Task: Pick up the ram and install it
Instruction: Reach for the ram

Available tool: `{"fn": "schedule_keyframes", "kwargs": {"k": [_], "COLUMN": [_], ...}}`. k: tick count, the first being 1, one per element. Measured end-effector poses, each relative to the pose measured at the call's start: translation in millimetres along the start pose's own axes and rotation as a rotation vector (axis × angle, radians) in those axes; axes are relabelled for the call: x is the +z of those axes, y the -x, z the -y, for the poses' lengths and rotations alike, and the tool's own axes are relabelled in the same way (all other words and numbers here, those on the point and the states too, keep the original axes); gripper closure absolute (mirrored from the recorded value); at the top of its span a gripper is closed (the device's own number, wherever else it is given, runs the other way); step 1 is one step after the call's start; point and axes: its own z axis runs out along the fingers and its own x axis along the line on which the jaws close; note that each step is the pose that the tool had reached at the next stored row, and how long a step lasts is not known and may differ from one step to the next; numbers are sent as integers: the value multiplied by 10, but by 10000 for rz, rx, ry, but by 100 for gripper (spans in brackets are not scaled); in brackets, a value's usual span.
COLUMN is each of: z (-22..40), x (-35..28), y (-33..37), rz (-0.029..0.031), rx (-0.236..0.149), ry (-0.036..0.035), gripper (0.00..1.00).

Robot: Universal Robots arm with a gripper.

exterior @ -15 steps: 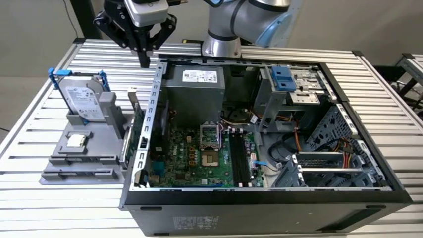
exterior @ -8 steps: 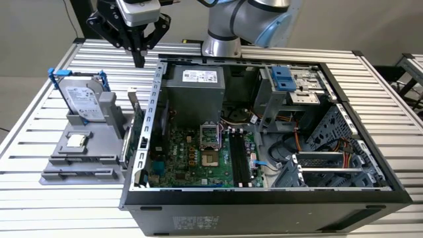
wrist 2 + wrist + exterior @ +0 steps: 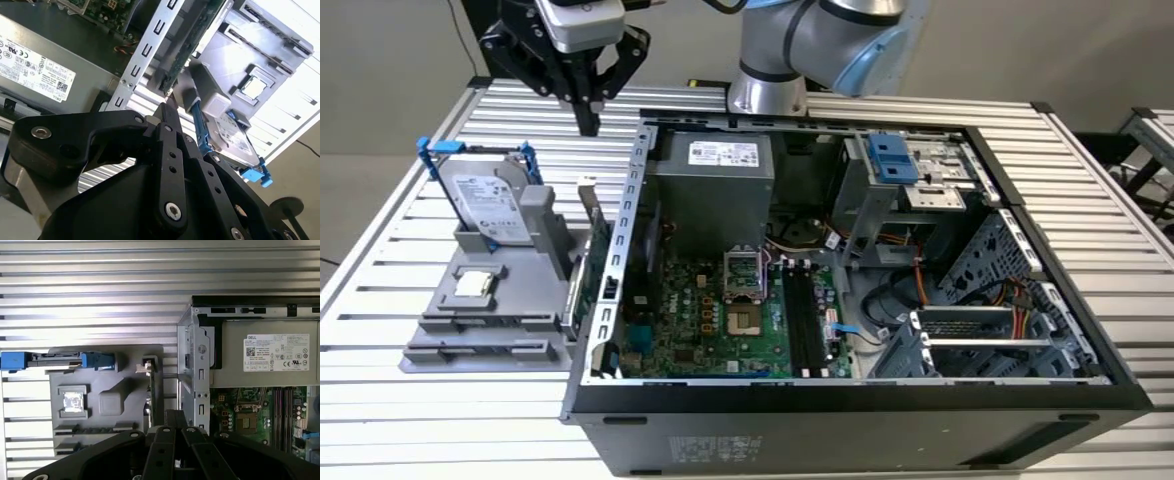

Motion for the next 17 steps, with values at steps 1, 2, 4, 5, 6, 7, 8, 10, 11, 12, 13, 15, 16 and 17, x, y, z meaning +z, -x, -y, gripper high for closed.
{"fn": "schedule_keyframes", "kwargs": {"k": [1, 2, 4, 5, 6, 7, 8, 10, 11, 12, 13, 15, 16, 17], "z": [1, 1, 2, 3, 3, 4, 4, 5, 6, 6, 7, 8, 9, 9], "x": [0, -1, -1, -2, -2, -2, -3, -3, -4, -4, -4, -5, -6, -6], "y": [-16, -30, -61, -75, -90, -104, -120, -149, -164, -179, -195, -226, -243, -260], "rz": [0, -1, -1, -2, -2, -3, -3, -4, -5, -6, -6, -7, -7, -8], "rx": [-9, -16, -32, -40, -48, -58, -70, -100, -115, -132, -146, -177, -194, -212], "ry": [0, 0, 1, 0, 1, 1, 1, 2, 3, 3, 3, 4, 4, 5], "gripper": [100, 100, 100, 100, 100, 100, 100, 100, 100, 100, 100, 100, 100, 100]}}
